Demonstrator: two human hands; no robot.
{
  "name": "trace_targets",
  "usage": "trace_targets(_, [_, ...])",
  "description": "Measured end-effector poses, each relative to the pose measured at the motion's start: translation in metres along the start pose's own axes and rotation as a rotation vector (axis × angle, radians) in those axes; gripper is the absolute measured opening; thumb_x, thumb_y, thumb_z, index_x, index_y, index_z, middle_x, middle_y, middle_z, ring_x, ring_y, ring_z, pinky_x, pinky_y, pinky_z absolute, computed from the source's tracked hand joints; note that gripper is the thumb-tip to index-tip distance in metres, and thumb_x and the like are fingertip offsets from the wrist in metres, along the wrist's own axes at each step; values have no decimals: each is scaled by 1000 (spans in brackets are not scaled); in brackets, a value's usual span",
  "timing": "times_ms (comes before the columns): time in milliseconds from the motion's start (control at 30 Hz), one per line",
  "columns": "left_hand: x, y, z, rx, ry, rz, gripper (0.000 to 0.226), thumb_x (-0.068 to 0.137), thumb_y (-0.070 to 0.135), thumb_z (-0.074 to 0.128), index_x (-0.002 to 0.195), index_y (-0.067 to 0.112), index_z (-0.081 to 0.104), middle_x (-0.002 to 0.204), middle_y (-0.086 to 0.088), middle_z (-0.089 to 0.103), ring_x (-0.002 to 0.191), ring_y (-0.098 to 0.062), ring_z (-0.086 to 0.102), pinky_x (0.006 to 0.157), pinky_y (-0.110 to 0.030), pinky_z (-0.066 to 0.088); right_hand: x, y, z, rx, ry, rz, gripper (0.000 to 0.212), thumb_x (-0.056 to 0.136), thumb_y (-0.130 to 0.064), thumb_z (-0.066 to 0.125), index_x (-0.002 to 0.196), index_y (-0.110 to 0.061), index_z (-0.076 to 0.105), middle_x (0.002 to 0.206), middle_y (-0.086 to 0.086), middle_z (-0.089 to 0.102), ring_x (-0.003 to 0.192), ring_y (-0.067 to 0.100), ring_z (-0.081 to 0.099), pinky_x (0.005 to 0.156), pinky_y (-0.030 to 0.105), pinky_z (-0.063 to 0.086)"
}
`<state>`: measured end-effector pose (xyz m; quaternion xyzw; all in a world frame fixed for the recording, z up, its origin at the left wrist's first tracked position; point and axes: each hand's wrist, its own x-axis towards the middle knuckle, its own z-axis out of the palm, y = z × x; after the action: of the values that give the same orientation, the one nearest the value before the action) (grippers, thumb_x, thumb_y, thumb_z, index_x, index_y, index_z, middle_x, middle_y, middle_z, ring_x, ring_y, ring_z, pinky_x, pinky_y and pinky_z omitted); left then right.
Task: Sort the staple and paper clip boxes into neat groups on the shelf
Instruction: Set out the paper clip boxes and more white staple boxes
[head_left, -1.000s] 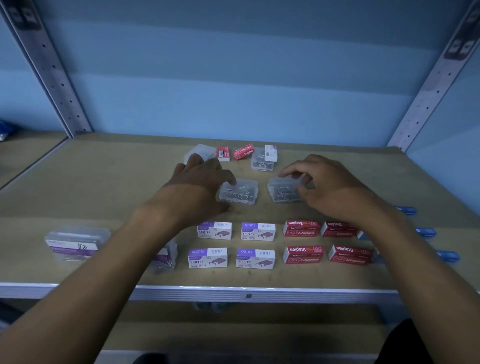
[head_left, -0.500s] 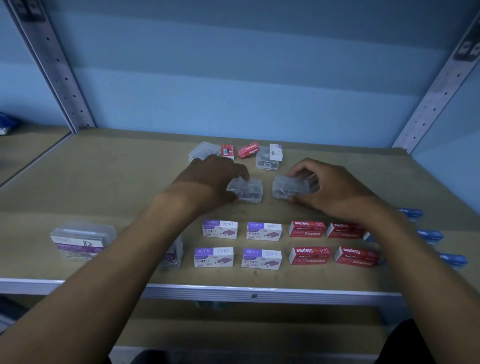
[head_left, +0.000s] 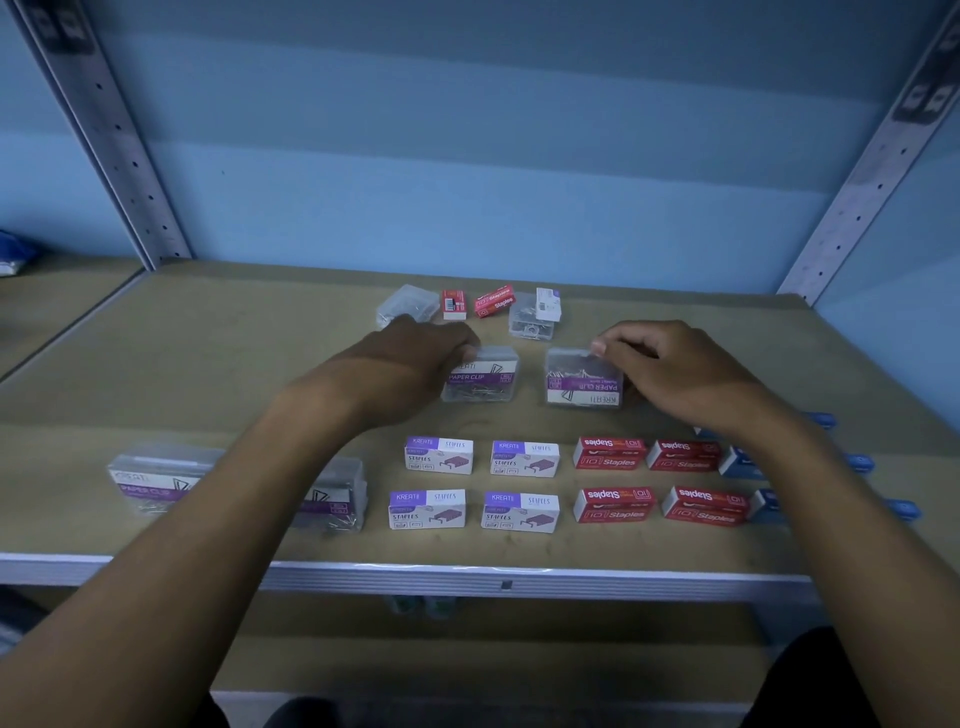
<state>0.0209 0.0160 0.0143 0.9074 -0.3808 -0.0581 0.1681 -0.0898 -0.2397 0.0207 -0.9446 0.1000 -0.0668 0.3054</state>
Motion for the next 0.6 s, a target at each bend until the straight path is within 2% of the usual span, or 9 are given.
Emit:
trace_targets(133, [-5,0,-3,-32,-21,6,49,92,58,18,112,35,56,110,1,67,97,-20,61,86,-44,50,-1,5,-1,-7,-50,7,26,100,-49,48,109,-36,70,103,-16,71,85,-1,60,69,26,44])
trace_targets(300, [-8,4,-7,-80,-36,-21,35,103,45,32,124,32,56,126,5,64,110,-17,58,96,-41,46,-2,9,-2,3,-90,8,23,97,-52,52,106,-41,70,104,-21,71,94,3,65,83,31,54])
trace_targets(400, [-7,8,-8,-81,-20,-40,39,98,45,47,134,32,52,137,9,56,118,-15,54,100,-33,43,-4,7,-4,3,-125,5,25,88,-58,63,107,-43,68,103,-23,68,95,-1,63,83,28,52])
trace_targets(500, [-5,8,-7,-67,-1,11,34,97,33,54,131,33,56,134,8,58,117,-15,54,96,-31,43,-4,6,-4,-48,-146,-6,40,80,-50,77,116,-40,65,105,-17,68,92,2,65,82,27,54])
trace_targets(600, [-3,7,-6,-61,14,-5,33,99,25,52,131,30,57,135,3,58,119,-18,53,94,-27,41,-3,7,-4,87,-105,-57,38,80,-37,81,114,-40,64,104,-3,67,95,14,68,88,37,57])
